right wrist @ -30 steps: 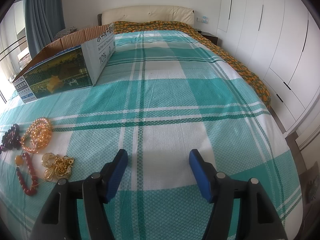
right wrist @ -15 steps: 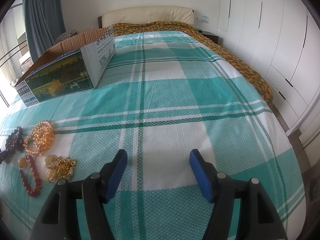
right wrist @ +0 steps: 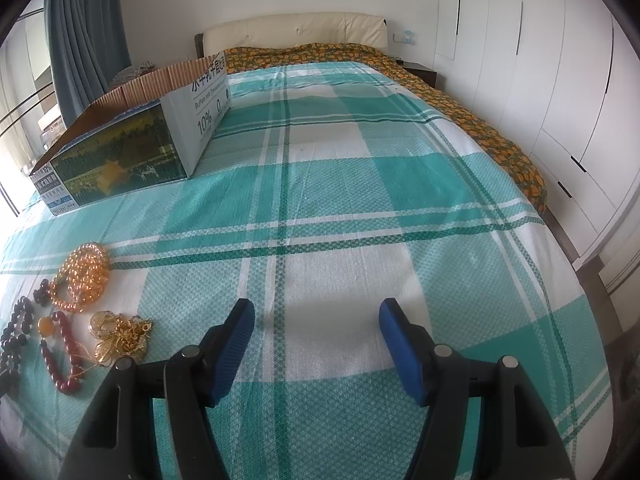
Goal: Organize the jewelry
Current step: 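Grasp the black-and-wooden bead bracelet with the left tool while the right tool grasps the gold chain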
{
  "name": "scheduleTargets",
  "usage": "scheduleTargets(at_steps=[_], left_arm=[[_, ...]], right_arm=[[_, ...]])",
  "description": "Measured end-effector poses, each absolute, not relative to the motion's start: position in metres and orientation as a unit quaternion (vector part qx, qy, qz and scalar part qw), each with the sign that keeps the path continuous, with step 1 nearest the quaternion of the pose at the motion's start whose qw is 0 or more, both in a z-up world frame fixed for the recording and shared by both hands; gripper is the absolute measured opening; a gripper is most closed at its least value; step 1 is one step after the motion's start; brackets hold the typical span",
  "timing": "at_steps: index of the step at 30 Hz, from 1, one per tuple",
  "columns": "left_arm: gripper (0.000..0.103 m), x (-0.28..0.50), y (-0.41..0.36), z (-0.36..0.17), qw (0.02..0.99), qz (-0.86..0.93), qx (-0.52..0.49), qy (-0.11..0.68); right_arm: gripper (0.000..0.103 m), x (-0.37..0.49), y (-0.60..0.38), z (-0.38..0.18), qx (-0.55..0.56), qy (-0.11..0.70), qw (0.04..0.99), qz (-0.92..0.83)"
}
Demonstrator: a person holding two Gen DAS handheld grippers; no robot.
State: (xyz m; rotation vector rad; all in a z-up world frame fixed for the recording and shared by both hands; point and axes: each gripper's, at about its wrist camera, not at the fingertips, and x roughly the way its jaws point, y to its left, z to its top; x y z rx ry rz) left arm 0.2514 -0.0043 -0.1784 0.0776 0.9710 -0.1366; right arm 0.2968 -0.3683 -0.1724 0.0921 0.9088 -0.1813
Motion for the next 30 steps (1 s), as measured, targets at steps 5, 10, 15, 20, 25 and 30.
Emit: scheduleTargets(at_steps=[5,10,15,20,25,30], left_arm=[[0.102,0.258,-0.013,-0.179,0.883,-0.081,0.044,0.461],[0.103,0.262,-0.015,-0.18,0.883,-0.086,0.044,0.46],[0.103,0.26,-0.014,-0.179,0.883,-0.083,0.043,0.46],[0.098,0.258,-0.015,-0.178,0.883,-0.084,0.043,0.46],[0.07,0.245,-0.021,-0.173,0.889,-0.098,0.046,0.446],[0.01,0.24,-0.018,-0.166,0.884,-0.133,0.009,0.449]], right_arm=[[0.066,0.298,-0.367,-0.173,0.039,0.44,0.893,-0.09],[0.066,0.284,-0.361,-0.162,0.047,0.412,0.908,-0.058],[0.066,0.267,-0.308,-0.148,0.019,0.396,0.915,0.071],[0.066,0.296,-0.27,-0.166,-0.029,0.447,0.887,0.108],[0.035,0.298,-0.26,-0.172,-0.056,0.456,0.883,0.092],[0.013,0.28,-0.271,-0.166,-0.026,0.457,0.884,0.096]])
